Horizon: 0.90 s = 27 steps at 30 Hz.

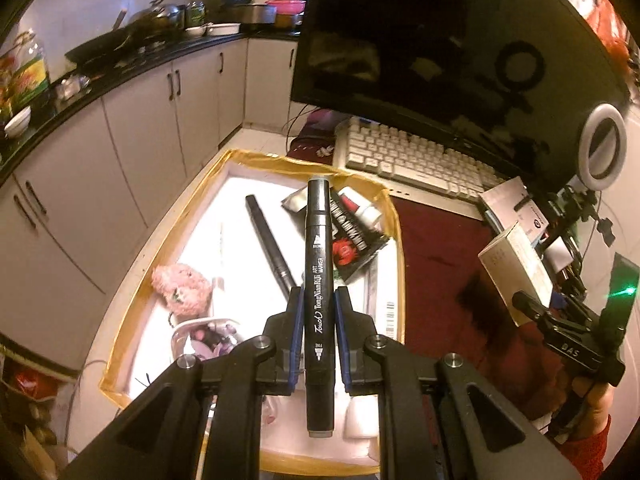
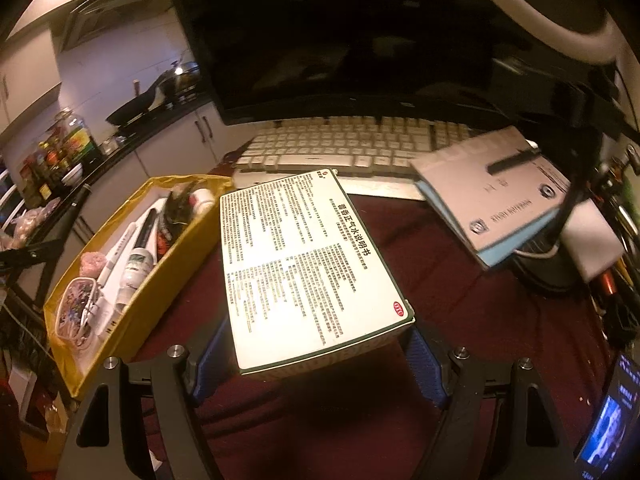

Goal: Organize objects
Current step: 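Carry the marker over the tray with the left tool while the right tool carries the box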

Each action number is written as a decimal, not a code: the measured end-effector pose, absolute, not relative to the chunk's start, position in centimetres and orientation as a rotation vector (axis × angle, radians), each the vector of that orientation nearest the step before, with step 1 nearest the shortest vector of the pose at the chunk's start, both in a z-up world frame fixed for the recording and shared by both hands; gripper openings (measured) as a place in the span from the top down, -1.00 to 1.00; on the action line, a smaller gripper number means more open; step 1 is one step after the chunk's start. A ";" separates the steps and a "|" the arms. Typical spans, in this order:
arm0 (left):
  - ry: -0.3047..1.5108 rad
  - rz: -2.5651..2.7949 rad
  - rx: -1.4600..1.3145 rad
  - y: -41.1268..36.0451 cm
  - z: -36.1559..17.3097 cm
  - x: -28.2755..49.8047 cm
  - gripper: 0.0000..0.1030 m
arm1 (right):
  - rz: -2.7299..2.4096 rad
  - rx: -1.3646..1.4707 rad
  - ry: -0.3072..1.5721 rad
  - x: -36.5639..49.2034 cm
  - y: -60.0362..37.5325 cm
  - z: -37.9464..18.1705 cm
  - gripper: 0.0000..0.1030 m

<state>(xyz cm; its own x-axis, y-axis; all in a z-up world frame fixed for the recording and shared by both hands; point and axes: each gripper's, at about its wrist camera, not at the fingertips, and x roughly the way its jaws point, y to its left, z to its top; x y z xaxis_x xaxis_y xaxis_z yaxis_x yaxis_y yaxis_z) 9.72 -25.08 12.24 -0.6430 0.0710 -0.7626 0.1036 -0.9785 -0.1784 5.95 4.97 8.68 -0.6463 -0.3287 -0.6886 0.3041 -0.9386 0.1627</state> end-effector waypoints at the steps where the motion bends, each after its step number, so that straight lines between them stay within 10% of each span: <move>1: 0.329 -2.807 1.323 -25.3 12.0 9.7 0.72 | -2.563 1.076 -0.032 6.0 4.5 8.9 -0.60; 27: 0.476 -2.613 1.429 -30.3 6.8 2.9 0.72 | -2.423 0.971 0.312 4.0 -5.3 12.1 -0.59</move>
<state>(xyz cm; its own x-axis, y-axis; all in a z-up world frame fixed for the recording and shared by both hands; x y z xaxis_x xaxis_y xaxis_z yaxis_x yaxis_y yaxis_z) 2.92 -30.30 6.78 -0.5450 0.0405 -0.8374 0.2572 -0.9426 -0.2129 4.00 -5.26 12.08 -0.6160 -0.3699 -0.6955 0.5339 -0.8452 -0.0234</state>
